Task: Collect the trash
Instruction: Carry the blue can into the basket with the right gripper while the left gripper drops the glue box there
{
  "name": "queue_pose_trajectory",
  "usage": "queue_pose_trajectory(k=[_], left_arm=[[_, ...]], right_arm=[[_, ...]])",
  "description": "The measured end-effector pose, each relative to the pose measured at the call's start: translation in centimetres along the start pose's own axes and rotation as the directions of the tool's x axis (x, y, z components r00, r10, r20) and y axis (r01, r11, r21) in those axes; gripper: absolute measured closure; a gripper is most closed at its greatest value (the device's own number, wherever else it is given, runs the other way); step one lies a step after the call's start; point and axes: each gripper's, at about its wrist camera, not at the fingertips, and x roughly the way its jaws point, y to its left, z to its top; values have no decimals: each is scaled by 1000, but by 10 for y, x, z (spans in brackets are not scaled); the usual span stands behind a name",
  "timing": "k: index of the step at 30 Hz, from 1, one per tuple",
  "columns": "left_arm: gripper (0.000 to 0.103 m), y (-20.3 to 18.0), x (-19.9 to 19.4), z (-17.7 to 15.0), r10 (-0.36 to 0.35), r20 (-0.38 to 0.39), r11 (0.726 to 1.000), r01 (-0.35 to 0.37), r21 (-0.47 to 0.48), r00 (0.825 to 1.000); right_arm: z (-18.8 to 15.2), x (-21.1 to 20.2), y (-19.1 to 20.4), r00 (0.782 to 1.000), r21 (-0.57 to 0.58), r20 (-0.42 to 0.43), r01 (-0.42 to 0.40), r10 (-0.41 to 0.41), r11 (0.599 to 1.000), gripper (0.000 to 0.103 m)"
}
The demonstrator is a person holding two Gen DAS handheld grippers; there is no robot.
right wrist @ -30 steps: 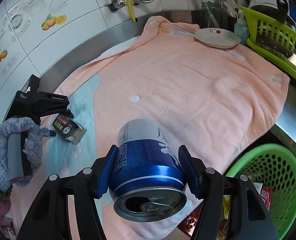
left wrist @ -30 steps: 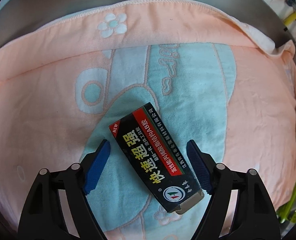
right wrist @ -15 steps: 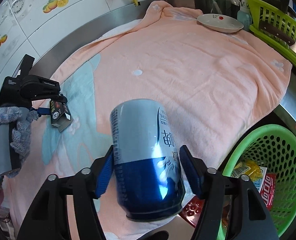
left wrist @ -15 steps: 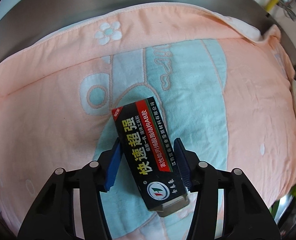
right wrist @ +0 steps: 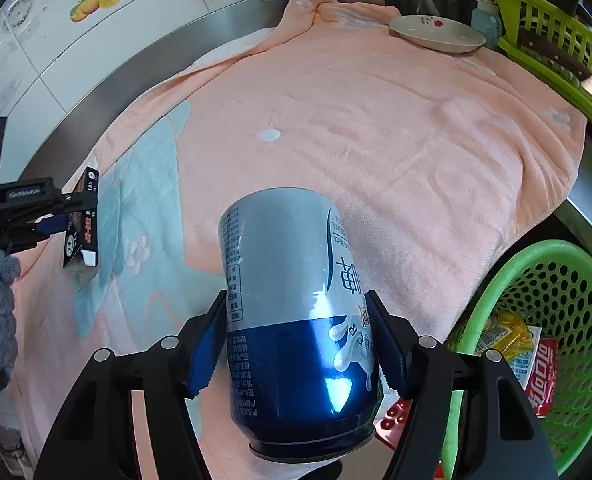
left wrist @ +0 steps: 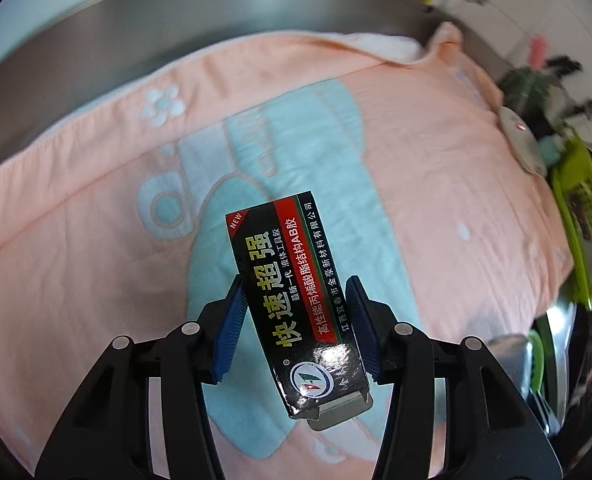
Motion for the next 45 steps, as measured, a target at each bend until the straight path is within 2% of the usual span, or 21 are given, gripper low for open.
queue_pose_trajectory(k=[5,7,13,17,21,27,31,36,39,45], left_arm=[[54,-14,-18,-11,-47,8,997,46,59,999],[54,-17,-25,-17,-60,7,995,59,80,998],[54,-41,-37,-27,-105,9,984,102,146,994],[54,-65,-43,-39,-144,-1,970,142,197,990],[54,-92,-48,-53,-186,-21,952,186,245,982],[54,-139,-51,-78,-245,-70,914,254,316,967],[54,-178,-52,-100,-264,-94,877,280,391,960],[54,-224,-48,-123,-271,-123,833,297,467,955],[54,-248,-42,-137,-274,-139,805,306,509,952],[53,-286,-24,-161,-252,-178,760,309,572,951]], right_arm=[[5,3,-4,1000,50,5,-18,18,999,38],[5,2,-3,1000,50,16,-9,8,999,41],[-6,-26,-9,997,68,81,9,-14,998,45],[-20,-59,-35,991,118,122,47,-62,992,45],[-37,-89,-77,976,190,140,140,-168,972,45],[-68,-108,-149,948,317,92,261,-303,912,45],[-87,-109,-183,938,363,50,303,-343,881,45],[-106,-111,-212,941,406,26,298,-337,864,43],[-113,-115,-221,948,425,35,273,-316,863,37],[-121,-127,-224,952,417,57,252,-301,873,34]])
